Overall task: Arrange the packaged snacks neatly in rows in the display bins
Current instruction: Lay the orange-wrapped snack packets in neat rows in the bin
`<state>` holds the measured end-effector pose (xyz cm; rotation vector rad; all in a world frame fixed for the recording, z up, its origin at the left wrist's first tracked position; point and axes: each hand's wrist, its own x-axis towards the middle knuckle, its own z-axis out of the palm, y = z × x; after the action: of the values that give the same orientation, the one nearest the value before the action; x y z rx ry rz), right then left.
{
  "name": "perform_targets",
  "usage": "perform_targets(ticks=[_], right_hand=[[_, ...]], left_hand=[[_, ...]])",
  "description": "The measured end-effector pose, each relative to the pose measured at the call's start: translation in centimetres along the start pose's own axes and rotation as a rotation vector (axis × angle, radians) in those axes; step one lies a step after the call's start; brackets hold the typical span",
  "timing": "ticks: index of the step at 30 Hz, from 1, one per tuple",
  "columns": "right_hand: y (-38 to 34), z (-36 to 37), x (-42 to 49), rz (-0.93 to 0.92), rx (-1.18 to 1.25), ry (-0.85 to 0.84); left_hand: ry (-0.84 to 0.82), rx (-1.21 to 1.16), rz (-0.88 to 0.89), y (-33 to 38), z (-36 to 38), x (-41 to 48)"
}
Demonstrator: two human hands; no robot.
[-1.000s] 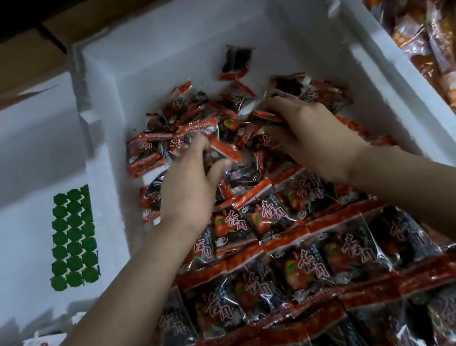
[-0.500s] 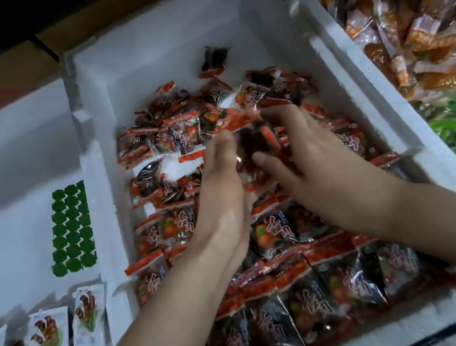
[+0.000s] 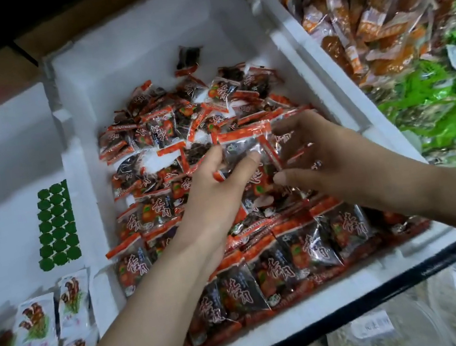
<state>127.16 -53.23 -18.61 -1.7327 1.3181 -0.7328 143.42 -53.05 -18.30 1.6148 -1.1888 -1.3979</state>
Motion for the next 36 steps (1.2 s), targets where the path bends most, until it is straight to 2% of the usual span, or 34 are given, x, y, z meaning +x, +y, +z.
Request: perform_targets(ticks=[3, 7, 10, 13, 16, 19, 21, 24, 27, 29, 36], right_hand=[[0.7, 0.0, -0.6, 0.022, 0.015, 0.053], [1.6, -0.1, -1.4, 0.131, 0.186, 0.078], [1.9, -0.4, -2.1, 0.170, 0.300, -0.021], [2.5, -1.4, -3.0, 0.118, 0.257, -0.086], [4.2, -3.7, -3.5, 0.168, 0.228, 0.053], [5.9, -5.7, -4.0, 0.209, 0.099, 0.301], [6.7, -5.8, -4.2, 0.231, -0.045, 0.371], [7.3, -4.8, -4.1, 0.252, -0.136, 0.393], [7.4, -3.9, -3.6, 0.272, -0.065, 0.347], [7.1, -3.7, -3.3, 0.262, -0.103, 0.311], [6.5, -3.6, -3.2, 0.247, -0.604, 0.333]], left_hand=[[-0.100, 0.020, -0.014, 0.3, 0.4, -0.6], [-0.178, 0.068, -0.031, 0.5, 1.5, -1.3], [-0.120, -0.008, -0.057, 0.8, 2.0, -1.6], [-0.045, -0.026, -0.023, 0.9, 2.3, -1.4], [0.058, 0.030, 0.073, 0.8, 2.4, -1.1], [0.131, 0.104, 0.125, 0.7, 2.6, -1.0], [0.139, 0.173, 0.162, 0.6, 2.9, -1.1], [0.131, 0.231, 0.144, 0.3, 3.5, -1.4], [0.146, 0.321, 0.164, -0.4, 3.8, -1.1], [0.164, 0.342, 0.181, -0.7, 3.9, -0.9], [0.180, 0.335, 0.176, -0.5, 4.4, -1.3]])
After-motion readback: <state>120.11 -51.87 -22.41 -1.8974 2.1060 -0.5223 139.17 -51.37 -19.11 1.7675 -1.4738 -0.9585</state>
